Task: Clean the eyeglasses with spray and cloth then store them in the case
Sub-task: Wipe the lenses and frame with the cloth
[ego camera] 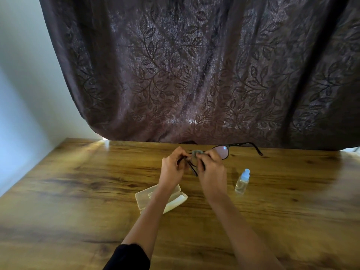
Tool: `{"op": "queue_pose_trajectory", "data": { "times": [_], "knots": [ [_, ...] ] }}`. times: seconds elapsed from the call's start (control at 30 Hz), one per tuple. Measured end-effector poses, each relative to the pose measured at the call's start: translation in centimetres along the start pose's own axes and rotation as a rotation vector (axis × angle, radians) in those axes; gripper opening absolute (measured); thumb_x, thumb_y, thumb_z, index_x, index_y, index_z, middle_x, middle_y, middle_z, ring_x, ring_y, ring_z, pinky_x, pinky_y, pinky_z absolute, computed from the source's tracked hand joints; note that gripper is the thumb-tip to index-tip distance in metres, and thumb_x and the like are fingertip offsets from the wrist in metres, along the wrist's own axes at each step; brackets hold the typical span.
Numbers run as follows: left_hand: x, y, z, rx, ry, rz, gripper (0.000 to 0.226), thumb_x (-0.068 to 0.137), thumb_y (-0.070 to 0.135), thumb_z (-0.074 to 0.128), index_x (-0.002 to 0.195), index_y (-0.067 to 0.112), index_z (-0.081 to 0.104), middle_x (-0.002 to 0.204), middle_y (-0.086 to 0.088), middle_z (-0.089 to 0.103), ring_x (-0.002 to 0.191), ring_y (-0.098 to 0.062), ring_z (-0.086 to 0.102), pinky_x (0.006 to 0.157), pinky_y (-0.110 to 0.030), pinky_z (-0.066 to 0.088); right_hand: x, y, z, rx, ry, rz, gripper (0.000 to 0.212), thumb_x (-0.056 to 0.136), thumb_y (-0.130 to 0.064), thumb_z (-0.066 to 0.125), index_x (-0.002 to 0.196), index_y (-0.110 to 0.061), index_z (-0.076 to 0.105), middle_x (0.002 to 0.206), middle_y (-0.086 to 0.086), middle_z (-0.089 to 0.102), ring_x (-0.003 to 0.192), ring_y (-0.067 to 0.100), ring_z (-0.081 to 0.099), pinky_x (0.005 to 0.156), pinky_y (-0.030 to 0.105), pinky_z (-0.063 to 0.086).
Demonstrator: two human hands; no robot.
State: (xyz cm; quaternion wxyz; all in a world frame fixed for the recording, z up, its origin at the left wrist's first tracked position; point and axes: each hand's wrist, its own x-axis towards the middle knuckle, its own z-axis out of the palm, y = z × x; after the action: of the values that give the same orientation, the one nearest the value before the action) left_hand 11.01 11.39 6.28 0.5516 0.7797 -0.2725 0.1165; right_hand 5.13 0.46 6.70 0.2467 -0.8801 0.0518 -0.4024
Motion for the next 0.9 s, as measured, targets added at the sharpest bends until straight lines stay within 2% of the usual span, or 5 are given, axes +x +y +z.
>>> {"op": "queue_pose_trajectory", "data": {
  "times": [0.37,0.5,0.6,0.73,0.9],
  "knots": [
    [0.8,0.7,-0.2,0.01,-0.013,0.021,0.035,0.072,-0.022,0.046,0.084,0.009,0.058,0.072,-0.013,0.067,0.066,-0.018,0.064,0.059,-0.025,0.051,0.6,0.0,0.2,-0.002,0.009,-0.008,0.013,0.077,-0.003,0.069,0.09,-0.001,0.069,0.086,0.008,0.061,0.071,0.021,0.062,0.056,0.024,0.048],
    [0.5,0.5,-0.3,0.014,-0.008,0.016,0.028,0.075,-0.019,0.05,0.083,0.007,0.058,0.071,-0.007,0.066,0.063,-0.013,0.063,0.056,-0.017,0.049,0.4,0.3,0.1,0.008,-0.008,-0.023,0.011,0.079,-0.006,0.067,0.09,-0.003,0.07,0.087,0.006,0.062,0.072,0.019,0.061,0.055,0.02,0.045],
    [0.2,0.7,-0.2,-0.009,-0.02,-0.006,0.029,0.075,-0.018,0.047,0.084,0.008,0.057,0.077,-0.013,0.069,0.067,-0.02,0.065,0.061,-0.028,0.053,0.6,0.8,-0.1,0.022,0.031,0.013,0.012,0.08,-0.005,0.066,0.09,-0.001,0.07,0.087,0.008,0.062,0.073,0.021,0.062,0.057,0.023,0.048],
    [0.4,1.1,-0.3,0.017,0.003,0.008,0.039,0.072,-0.021,0.043,0.081,0.015,0.055,0.071,-0.011,0.065,0.065,-0.017,0.062,0.058,-0.023,0.049,0.0,-0.2,0.3,0.007,-0.041,-0.033,0.015,0.074,0.0,0.069,0.089,-0.001,0.069,0.088,0.008,0.061,0.073,0.022,0.062,0.056,0.029,0.053],
    [0.3,0.9,-0.3,0.017,-0.015,-0.019,0.036,0.076,-0.018,0.043,0.081,0.016,0.055,0.073,-0.014,0.068,0.064,-0.025,0.065,0.061,-0.039,0.056,0.8,0.7,-0.3,0.059,0.029,0.015,0.012,0.078,0.0,0.066,0.089,0.001,0.07,0.087,0.01,0.061,0.071,0.021,0.062,0.058,0.026,0.053]
  ]
}}
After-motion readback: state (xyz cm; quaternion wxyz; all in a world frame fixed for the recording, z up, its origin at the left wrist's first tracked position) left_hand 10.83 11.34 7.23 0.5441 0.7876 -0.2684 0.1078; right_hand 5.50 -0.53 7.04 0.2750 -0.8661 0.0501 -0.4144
